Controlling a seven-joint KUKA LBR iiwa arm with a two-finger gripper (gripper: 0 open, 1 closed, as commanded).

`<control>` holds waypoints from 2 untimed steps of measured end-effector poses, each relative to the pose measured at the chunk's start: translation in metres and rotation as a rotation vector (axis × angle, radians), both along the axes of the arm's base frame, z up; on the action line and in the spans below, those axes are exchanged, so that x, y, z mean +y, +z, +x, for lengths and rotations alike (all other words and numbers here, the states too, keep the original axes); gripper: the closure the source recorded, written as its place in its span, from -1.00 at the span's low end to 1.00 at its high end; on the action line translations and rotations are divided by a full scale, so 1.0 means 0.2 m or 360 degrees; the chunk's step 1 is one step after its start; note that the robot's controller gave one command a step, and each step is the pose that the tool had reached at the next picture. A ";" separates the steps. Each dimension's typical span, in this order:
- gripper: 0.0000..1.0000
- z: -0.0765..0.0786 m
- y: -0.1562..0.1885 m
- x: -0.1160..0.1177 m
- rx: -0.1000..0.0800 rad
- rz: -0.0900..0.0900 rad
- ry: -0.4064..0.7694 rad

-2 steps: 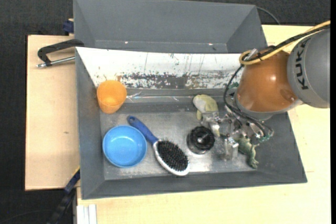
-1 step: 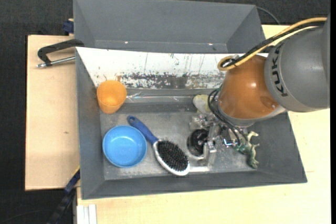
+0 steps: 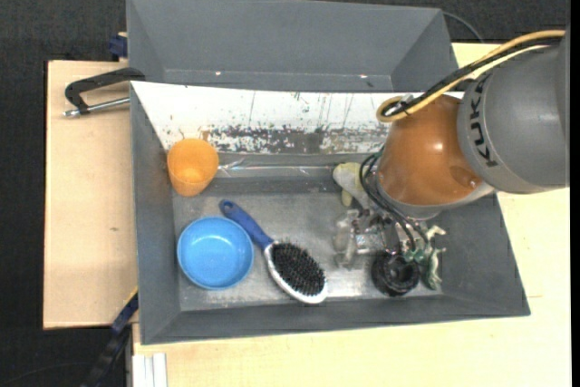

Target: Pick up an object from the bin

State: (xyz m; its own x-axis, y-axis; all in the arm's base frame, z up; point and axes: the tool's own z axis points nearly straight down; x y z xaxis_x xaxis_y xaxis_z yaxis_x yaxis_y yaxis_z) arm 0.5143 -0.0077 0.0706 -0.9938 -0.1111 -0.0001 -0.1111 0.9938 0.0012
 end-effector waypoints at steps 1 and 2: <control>1.00 -0.09 0.53 -0.16 -0.0022 -0.0004 0.0012; 1.00 -0.11 0.09 -0.08 0.0007 0.0002 0.0674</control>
Offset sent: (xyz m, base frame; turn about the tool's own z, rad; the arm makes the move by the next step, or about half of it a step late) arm -0.0200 -0.0308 0.1011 -0.0103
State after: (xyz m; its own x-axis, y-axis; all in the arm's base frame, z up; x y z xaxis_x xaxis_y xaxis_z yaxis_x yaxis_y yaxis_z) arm 0.4923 -0.0240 0.0884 -0.8605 -0.5094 0.0034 -0.5094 0.8605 0.0036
